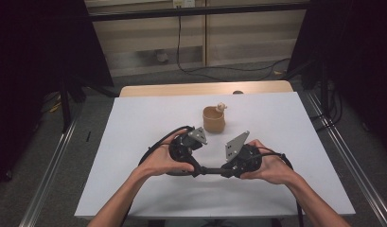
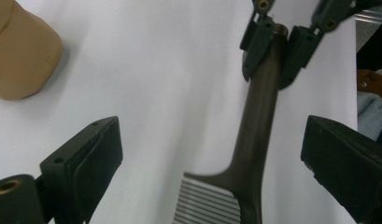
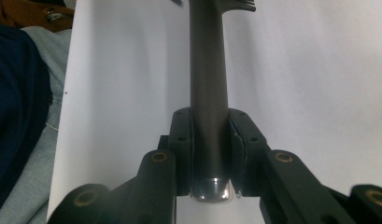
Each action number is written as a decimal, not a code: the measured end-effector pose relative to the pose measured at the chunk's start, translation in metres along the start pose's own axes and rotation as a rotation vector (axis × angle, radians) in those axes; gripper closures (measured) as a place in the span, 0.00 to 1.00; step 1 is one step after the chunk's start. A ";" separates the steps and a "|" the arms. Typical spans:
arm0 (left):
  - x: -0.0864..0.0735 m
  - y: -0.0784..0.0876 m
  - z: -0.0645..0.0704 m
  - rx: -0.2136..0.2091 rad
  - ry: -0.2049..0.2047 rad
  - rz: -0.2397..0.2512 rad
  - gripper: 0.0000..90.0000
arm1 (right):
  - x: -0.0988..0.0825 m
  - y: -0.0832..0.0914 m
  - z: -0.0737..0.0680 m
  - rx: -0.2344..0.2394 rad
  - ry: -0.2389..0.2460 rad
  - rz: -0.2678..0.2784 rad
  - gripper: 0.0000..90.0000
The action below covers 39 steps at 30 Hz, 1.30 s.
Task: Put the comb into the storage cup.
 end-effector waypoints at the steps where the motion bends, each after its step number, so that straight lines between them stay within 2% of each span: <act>1: -0.001 0.003 0.000 -0.012 0.004 0.009 0.06 | -0.001 0.001 0.001 -0.002 -0.004 0.004 0.81; 3: -0.003 0.007 0.000 -0.004 0.019 0.049 0.06 | -0.003 0.001 0.003 -0.006 -0.017 0.005 0.81; 5: -0.004 0.013 -0.002 0.029 0.026 0.080 0.06 | -0.004 0.002 0.003 -0.007 -0.021 0.002 0.81; 7: -0.006 0.017 -0.004 0.057 0.051 0.108 0.06 | -0.004 0.002 0.003 -0.008 -0.023 0.002 0.81; 10: -0.011 0.022 -0.006 0.082 0.075 0.105 0.06 | -0.006 0.004 0.003 -0.010 -0.030 0.005 0.81; 13: -0.016 0.024 -0.006 0.107 0.094 0.128 0.06 | -0.007 0.007 0.004 -0.021 -0.045 0.017 0.81; 16: -0.021 0.028 -0.007 0.159 0.105 0.158 0.05 | -0.011 0.010 0.005 -0.026 -0.060 0.019 0.81; 19: -0.024 0.032 -0.007 0.179 0.108 0.209 0.05 | -0.017 0.011 0.005 -0.038 -0.079 0.015 0.81; 22: -0.027 0.036 -0.007 0.172 0.119 0.242 0.05 | -0.021 0.014 0.004 -0.047 -0.102 0.017 0.81; 27: -0.032 0.040 -0.005 0.212 0.141 0.325 0.04 | -0.027 0.020 0.003 -0.075 -0.121 0.038 0.81; 30: -0.037 0.041 -0.006 0.270 0.149 0.351 0.04 | -0.030 0.022 0.003 -0.084 -0.135 0.044 0.81; 33: -0.041 0.045 -0.007 0.283 0.181 0.388 0.04 | -0.035 0.024 0.005 -0.098 -0.166 0.058 0.81; 34: -0.043 0.047 -0.008 0.296 0.181 0.397 0.04 | -0.036 0.025 0.006 -0.106 -0.180 0.064 0.81; 36: -0.047 0.048 -0.008 0.294 0.199 0.415 0.04 | -0.040 0.026 0.008 -0.110 -0.199 0.071 0.81; 37: -0.049 0.049 -0.008 0.302 0.194 0.413 0.04 | -0.041 0.026 0.009 -0.116 -0.207 0.075 0.81; 39: -0.053 0.048 -0.009 0.316 0.210 0.422 0.04 | -0.043 0.027 0.009 -0.107 -0.218 0.084 0.81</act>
Point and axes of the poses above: each handheld gripper's, and its own axes: y roughly backward along the jaws, x roughly out of its top, z roughly to its right, the point moved 4 cm from there along -y, roughly forward along the jaws
